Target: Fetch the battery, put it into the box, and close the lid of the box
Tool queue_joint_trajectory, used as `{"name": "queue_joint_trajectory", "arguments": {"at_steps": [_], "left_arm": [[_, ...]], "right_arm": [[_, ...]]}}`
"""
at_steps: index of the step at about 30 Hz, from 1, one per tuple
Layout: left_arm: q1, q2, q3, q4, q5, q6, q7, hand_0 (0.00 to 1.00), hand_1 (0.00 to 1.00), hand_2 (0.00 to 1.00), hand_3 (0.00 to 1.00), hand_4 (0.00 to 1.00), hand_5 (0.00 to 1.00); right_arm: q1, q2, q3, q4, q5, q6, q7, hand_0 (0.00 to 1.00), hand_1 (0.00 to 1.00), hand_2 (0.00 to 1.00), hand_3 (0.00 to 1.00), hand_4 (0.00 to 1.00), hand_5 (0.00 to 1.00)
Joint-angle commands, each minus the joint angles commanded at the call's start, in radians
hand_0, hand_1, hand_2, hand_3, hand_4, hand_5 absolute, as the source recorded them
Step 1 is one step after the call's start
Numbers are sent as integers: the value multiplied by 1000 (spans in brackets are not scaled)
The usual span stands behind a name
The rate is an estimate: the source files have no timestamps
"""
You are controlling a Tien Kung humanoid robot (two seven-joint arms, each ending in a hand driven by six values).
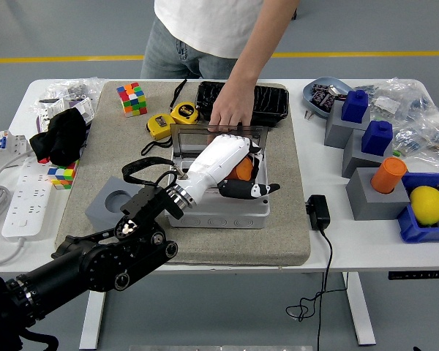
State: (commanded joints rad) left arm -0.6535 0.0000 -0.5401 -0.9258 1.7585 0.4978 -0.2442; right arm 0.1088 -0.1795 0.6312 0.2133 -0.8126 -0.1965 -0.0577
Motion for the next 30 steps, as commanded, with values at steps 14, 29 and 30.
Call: {"name": "queue_joint_trajectory", "arguments": {"at_steps": [14,29,30], "left_arm": [[6,0,10,0,-36,-12,-27,47,2,7,7,974,998],[8,0,1,13,-43,-25,-33,57,2,32,58,971,998],[8,0,1,13,-43,-25,-33,57,2,32,58,971,998]], "right_arm": [[1,1,5,1,-3,0,0,753,698,716,752,998,984],[2,1,9,1,-5,0,1,753,698,716,752,998,983],[2,1,9,1,-5,0,1,753,698,716,752,998,983]]}}
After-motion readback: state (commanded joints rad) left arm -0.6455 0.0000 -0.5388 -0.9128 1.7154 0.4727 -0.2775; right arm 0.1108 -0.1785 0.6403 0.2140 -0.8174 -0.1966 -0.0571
